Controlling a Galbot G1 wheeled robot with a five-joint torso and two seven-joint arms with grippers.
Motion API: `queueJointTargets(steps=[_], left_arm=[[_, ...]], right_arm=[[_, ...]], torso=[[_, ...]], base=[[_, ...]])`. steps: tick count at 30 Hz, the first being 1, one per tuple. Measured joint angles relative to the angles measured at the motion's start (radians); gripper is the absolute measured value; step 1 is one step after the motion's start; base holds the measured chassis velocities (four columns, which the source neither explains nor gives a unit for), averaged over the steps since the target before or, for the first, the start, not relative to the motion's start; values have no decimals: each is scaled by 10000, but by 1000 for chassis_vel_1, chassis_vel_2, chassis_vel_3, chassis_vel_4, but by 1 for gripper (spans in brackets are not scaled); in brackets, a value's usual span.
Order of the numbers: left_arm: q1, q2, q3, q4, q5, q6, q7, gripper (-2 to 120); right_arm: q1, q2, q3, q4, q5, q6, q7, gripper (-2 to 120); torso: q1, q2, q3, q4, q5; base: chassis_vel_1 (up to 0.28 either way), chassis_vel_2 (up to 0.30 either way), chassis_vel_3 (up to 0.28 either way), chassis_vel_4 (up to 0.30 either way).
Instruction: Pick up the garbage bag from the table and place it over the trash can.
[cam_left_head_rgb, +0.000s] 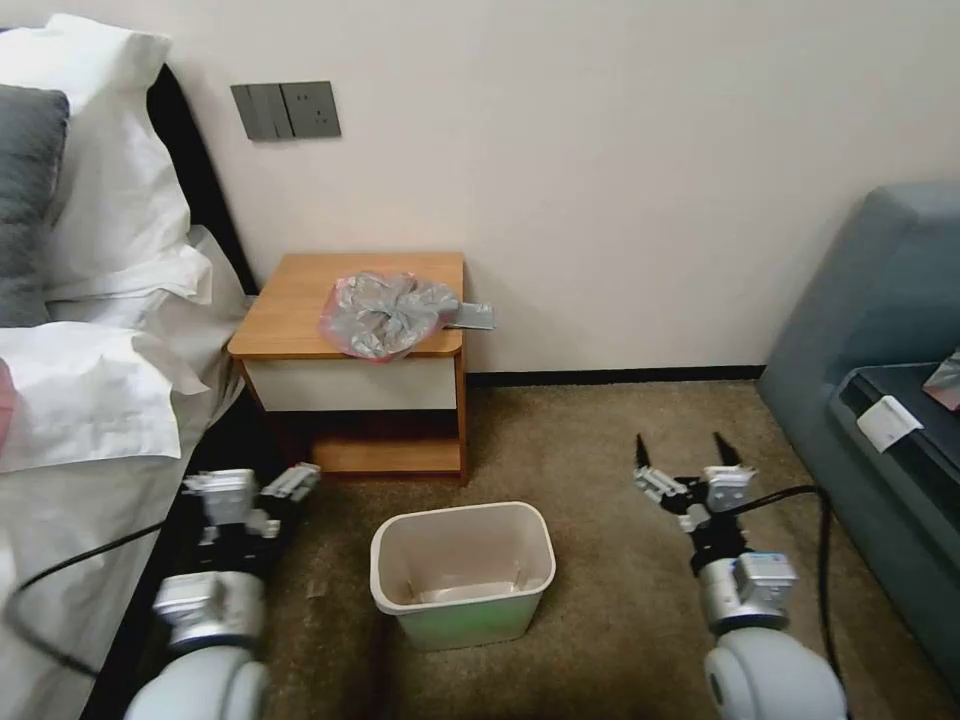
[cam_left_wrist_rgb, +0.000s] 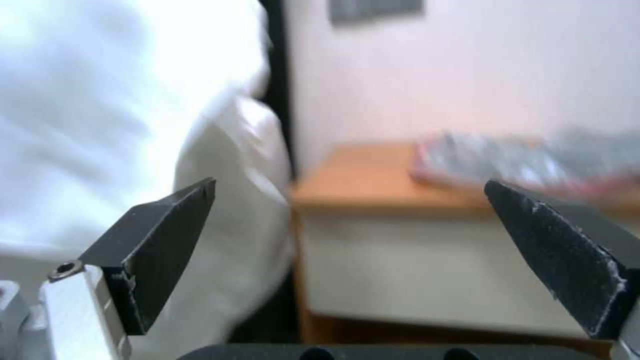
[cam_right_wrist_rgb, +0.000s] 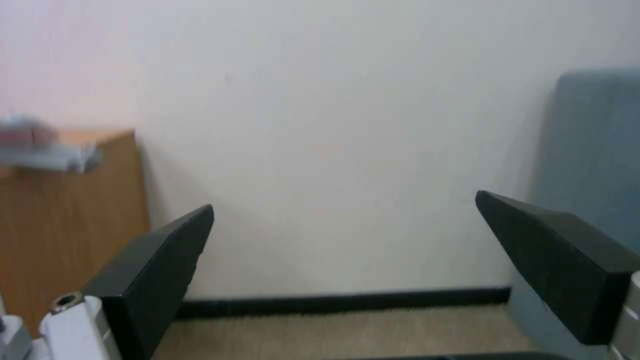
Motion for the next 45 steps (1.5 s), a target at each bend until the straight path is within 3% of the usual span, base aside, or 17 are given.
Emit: queueJointTargets(steps=[3,6,12,16,20,29,32,33,36,37,40,41,43,45], left_arm=[[501,-162,-791,-1114,-326,10,-111,100],[608,-195,-949,-1341,-397,16,-131,100],[655,-67,-966,-1379,-476,143,-127,100],[817,1520,-499,-808,-1031,1410,270,100],[933,2085,-325,-621,-1406,1713,313,100],[1046,2000,-316,-793,-1457,1652,270,100],[1153,1923,-272,-935,-1454,1624,269,100],[1153,1923,-272,-935,-1454,1624,269,100],[1251,1922,-236,-968,-1451,1609,269,100],[1251,1922,-236,-968,-1451,1609,269,100],[1340,2072,-242,-979,-1504,1575,269,100],[1340,2072,-242,-979,-1504,1575,269,100],[1421,2226,-314,-1014,-1635,1522,293,100],[1469,2233,-360,-1024,-1637,1445,318,100]], right_arm=[[-309,-309,46,1001,164,-262,500,100],[-351,-341,46,1086,188,-306,553,100],[-356,-407,45,1132,334,-408,560,100],[-302,-1103,-115,1012,1940,-1510,219,100],[16,-1339,-240,723,2581,-1735,164,100],[714,-1504,-481,574,4021,-2089,422,100],[1686,-1705,-805,32,5885,-2492,771,100],[1686,-1705,-805,32,5885,-2492,771,100],[3265,-1794,-1314,-981,8548,-2871,1457,100],[3265,-1794,-1314,-981,8548,-2871,1457,100],[5185,-1613,-1727,-1993,11934,-3250,2326,100],[5185,-1613,-1727,-1993,11934,-3250,2326,100],[6217,-1339,-1751,-2732,14497,-3460,2857,100],[6470,-1254,-1744,-2966,15007,-3514,2955,100]], torso=[[0,1,-1,1,-2],[-1,0,0,1,2],[-1,1,0,0,-1],[0,1,1,-3,-4],[0,1,1,-1,1],[0,1,0,-3,-2],[0,1,1,-2,0],[0,1,1,-2,0],[0,1,2,0,1],[0,1,2,0,1],[-1,0,2,3,-2],[-1,0,2,3,-2],[0,0,2,-3,-3],[0,0,2,-3,-1]], base=[[0,0,0,0],[0,0,0,0],[0,0,0,0],[0,0,0,0],[0,0,0,0],[0,0,0,0],[0,0,0,0],[0,0,0,0],[0,0,0,0],[0,0,0,0],[0,0,0,0],[0,0,0,0],[0,0,0,0],[0,0,0,0]])
